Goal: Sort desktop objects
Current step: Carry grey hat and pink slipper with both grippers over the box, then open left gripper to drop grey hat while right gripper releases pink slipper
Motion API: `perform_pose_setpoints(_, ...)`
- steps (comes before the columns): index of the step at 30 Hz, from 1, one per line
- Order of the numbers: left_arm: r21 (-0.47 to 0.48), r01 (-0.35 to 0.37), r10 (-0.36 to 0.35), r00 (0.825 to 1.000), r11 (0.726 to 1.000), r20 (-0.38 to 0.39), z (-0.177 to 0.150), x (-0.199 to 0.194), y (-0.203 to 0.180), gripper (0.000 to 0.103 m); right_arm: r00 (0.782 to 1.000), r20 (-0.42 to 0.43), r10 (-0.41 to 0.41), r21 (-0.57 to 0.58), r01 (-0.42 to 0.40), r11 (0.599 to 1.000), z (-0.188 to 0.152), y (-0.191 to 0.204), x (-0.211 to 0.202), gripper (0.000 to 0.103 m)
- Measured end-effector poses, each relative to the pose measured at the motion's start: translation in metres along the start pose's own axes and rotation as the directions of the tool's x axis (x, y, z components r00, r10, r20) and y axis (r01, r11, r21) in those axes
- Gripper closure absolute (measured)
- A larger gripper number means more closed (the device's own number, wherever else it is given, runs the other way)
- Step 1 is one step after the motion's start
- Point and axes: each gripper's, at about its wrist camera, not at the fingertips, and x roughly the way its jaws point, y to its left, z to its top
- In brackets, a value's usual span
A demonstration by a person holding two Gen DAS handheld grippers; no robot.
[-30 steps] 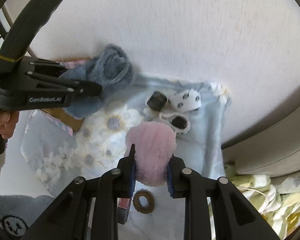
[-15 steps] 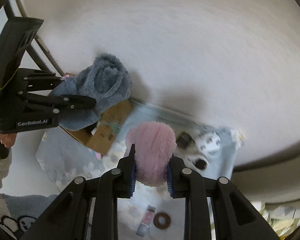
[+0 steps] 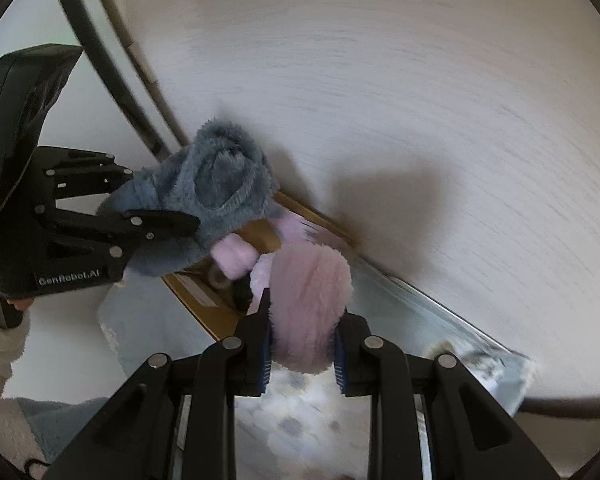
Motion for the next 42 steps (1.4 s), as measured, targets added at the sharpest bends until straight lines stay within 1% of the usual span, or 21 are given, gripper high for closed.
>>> perform_pose_setpoints(5, -0.05, -0.027, 0.026, 0.999, 0.998, -0.026, -0.015, 0.007, 0.03, 0.075, 0.999, -0.033, 0.039, -0.049, -0.041, 0.998, 0.02, 0.029, 0.036, 0.08)
perform_pose_setpoints(10, -0.101, -0.032, 0.027, 0.998, 0.994, -0.054, -0.033, 0.02, 0.055, 0.075, 0.995, -0.072, 0.063, -0.062, -0.067, 0.996, 0.028, 0.046, 0.07, 0.08)
perform_pose_setpoints(12, -0.112, -0.048, 0.04, 0.997, 0.993, -0.065, -0.038, 0.026, 0.064, 0.075, 0.994, -0.088, 0.07, -0.063, -0.076, 0.995, 0.028, 0.05, 0.083, 0.08)
perform_pose_setpoints(16, -0.12, -0.062, 0.052, 0.995, 0.991, -0.083, -0.045, 0.037, 0.076, 0.075, 0.991, -0.114, 0.073, -0.053, -0.08, 0.995, 0.03, 0.054, 0.102, 0.08)
perform_pose_setpoints(19, -0.12, -0.067, 0.057, 0.995, 0.99, -0.085, -0.046, 0.042, 0.082, 0.075, 0.99, -0.131, 0.057, -0.058, -0.065, 0.996, 0.03, 0.056, 0.111, 0.08)
perform_pose_setpoints(21, -0.121, -0.062, 0.052, 0.995, 0.991, -0.084, -0.047, 0.045, 0.084, 0.075, 0.988, -0.143, 0.056, -0.057, -0.065, 0.996, 0.027, 0.049, 0.118, 0.08)
perform_pose_setpoints(27, -0.079, -0.07, 0.063, 0.994, 0.994, -0.087, -0.047, 0.05, 0.077, 0.075, 0.987, -0.158, 0.035, -0.055, -0.044, 0.998, 0.023, 0.052, 0.119, 0.08)
perform_pose_setpoints(28, -0.077, -0.066, 0.059, 0.995, 0.995, -0.086, -0.046, 0.05, 0.077, 0.073, 0.987, -0.159, 0.032, -0.056, -0.041, 0.998, 0.023, 0.053, 0.12, 0.079)
perform_pose_setpoints(30, -0.08, -0.069, 0.062, 0.994, 0.994, -0.095, -0.045, 0.052, 0.076, 0.064, 0.986, -0.164, 0.039, -0.056, -0.048, 0.997, 0.027, 0.055, 0.122, 0.076)
perform_pose_setpoints(31, -0.085, -0.067, 0.059, 0.993, 0.994, -0.098, -0.045, 0.052, 0.076, 0.047, 0.985, -0.169, 0.041, -0.057, -0.051, 0.997, 0.028, 0.056, 0.118, 0.07)
perform_pose_setpoints(32, -0.089, -0.069, 0.06, 0.993, 0.994, -0.101, -0.044, 0.052, 0.077, 0.017, 0.984, -0.172, 0.041, -0.057, -0.052, 0.997, 0.029, 0.056, 0.118, 0.063)
perform_pose_setpoints(33, -0.092, -0.084, 0.076, 0.993, 0.992, -0.094, -0.044, 0.05, 0.076, 0.004, 0.983, -0.177, 0.041, -0.059, -0.053, 0.997, 0.029, 0.058, 0.118, 0.045)
perform_pose_setpoints(34, -0.092, -0.104, 0.097, 0.992, 0.99, -0.076, -0.043, 0.047, 0.076, 0.0, 0.983, -0.18, 0.038, -0.064, -0.05, 0.997, 0.028, 0.06, 0.117, 0.027)
perform_pose_setpoints(35, -0.087, -0.121, 0.116, 0.991, 0.989, -0.062, -0.043, 0.042, 0.076, 0.0, 0.983, -0.178, 0.034, -0.066, -0.046, 0.997, 0.027, 0.061, 0.117, 0.018)
perform_pose_setpoints(38, -0.071, -0.165, 0.16, 0.985, 0.984, -0.062, -0.038, 0.037, 0.078, 0.0, 0.986, -0.169, 0.019, -0.073, -0.031, 0.997, 0.025, 0.063, 0.115, 0.016)
perform_pose_setpoints(39, -0.071, -0.169, 0.165, 0.985, 0.983, -0.057, -0.038, 0.035, 0.079, 0.0, 0.986, -0.167, 0.017, -0.073, -0.029, 0.997, 0.025, 0.063, 0.115, 0.014)
perform_pose_setpoints(41, -0.077, -0.166, 0.163, 0.985, 0.983, -0.049, -0.038, 0.031, 0.08, 0.0, 0.987, -0.162, 0.014, -0.075, -0.026, 0.997, 0.022, 0.063, 0.114, 0.005)
perform_pose_setpoints(42, -0.08, -0.162, 0.158, 0.986, 0.984, -0.05, -0.038, 0.03, 0.081, 0.0, 0.988, -0.157, 0.013, -0.077, -0.025, 0.997, 0.022, 0.063, 0.112, 0.005)
